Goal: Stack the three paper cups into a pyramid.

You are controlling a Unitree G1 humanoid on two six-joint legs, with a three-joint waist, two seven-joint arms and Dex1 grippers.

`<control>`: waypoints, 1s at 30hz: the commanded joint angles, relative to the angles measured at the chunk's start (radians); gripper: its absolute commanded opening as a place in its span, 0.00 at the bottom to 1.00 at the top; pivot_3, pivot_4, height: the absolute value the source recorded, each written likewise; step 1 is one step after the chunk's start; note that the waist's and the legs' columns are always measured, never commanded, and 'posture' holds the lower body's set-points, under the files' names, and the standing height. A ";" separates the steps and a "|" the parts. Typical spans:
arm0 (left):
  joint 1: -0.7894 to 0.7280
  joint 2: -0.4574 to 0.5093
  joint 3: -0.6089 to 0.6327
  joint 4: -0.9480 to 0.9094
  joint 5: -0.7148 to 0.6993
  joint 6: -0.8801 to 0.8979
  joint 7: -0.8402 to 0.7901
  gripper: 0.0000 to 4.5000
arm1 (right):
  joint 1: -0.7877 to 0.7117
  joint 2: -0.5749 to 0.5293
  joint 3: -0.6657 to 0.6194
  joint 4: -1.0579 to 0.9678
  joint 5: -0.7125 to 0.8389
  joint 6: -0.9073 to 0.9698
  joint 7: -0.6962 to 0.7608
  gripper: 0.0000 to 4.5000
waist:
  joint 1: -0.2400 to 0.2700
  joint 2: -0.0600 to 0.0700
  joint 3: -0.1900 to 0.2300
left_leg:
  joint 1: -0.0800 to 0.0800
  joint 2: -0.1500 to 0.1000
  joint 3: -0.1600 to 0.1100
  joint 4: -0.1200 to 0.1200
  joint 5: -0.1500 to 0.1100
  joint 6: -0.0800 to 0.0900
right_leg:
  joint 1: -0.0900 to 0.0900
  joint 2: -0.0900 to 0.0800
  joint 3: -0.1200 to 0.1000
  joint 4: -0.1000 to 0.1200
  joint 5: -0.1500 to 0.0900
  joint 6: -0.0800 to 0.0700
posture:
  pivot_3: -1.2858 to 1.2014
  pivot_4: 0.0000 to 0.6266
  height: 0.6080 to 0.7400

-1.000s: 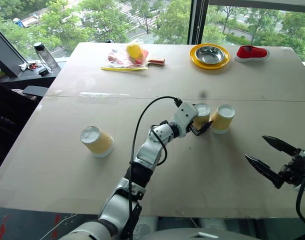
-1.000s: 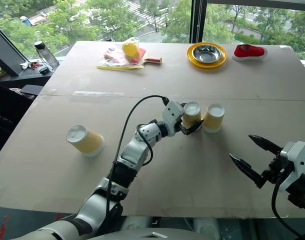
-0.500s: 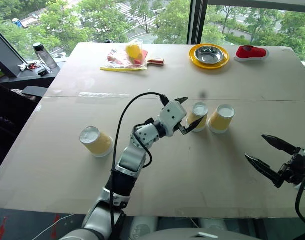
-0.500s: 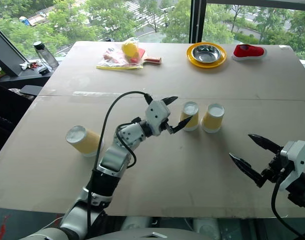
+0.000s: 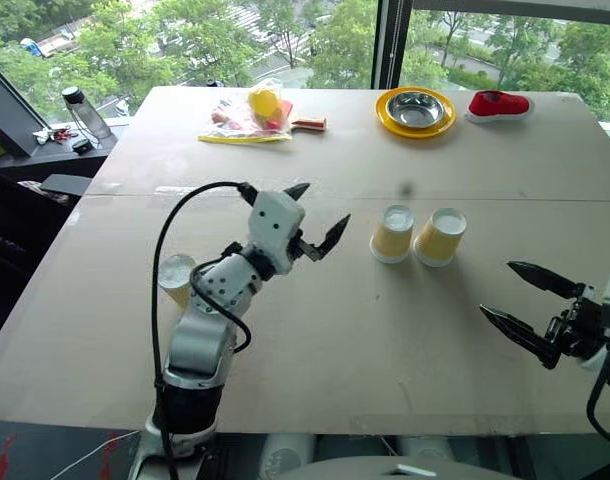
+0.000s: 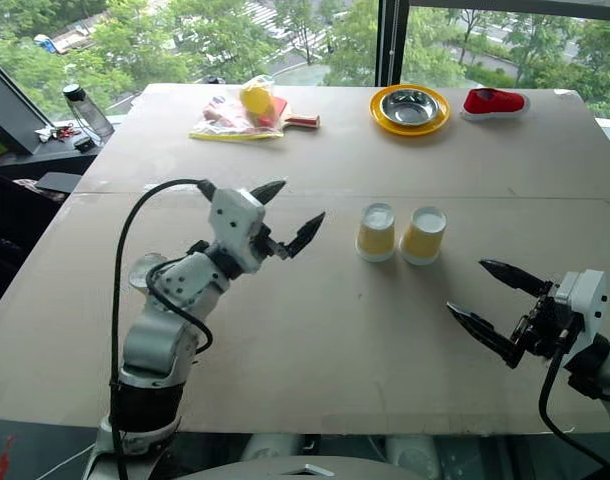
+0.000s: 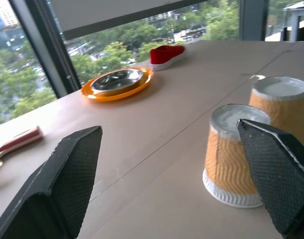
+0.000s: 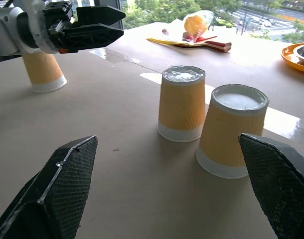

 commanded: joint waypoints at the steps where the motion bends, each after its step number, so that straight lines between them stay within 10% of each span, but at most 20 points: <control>1: 0.056 -0.058 0.052 -0.198 -0.028 0.045 0.113 0.99 | -0.042 -0.017 0.011 0.023 0.034 -0.004 0.058 1.00 | 0.006 0.000 0.000 | 0.000 0.000 0.000 0.000 0.000 0.000 | 0.000 0.000 0.000 0.000 0.000 0.000 | 0.52 0.24 1.00; 18: 0.824 -0.314 0.203 -0.437 0.198 -0.168 0.461 0.99 | -0.300 -0.032 0.148 0.143 0.059 0.057 0.190 1.00 | 0.008 -0.003 0.001 | 0.001 0.000 0.002 0.001 -0.001 0.002 | 0.002 -0.003 0.003 -0.002 0.000 -0.001 | 0.52 0.24 1.00; 30: 0.633 -0.239 0.232 -0.200 0.146 -0.248 0.406 0.99 | -0.294 -0.025 0.159 0.138 0.052 0.033 0.235 1.00 | 0.008 -0.003 0.001 | -0.001 -0.003 0.001 0.001 -0.002 0.004 | 0.001 -0.003 -0.001 -0.003 0.000 -0.001 | 0.52 0.24 1.00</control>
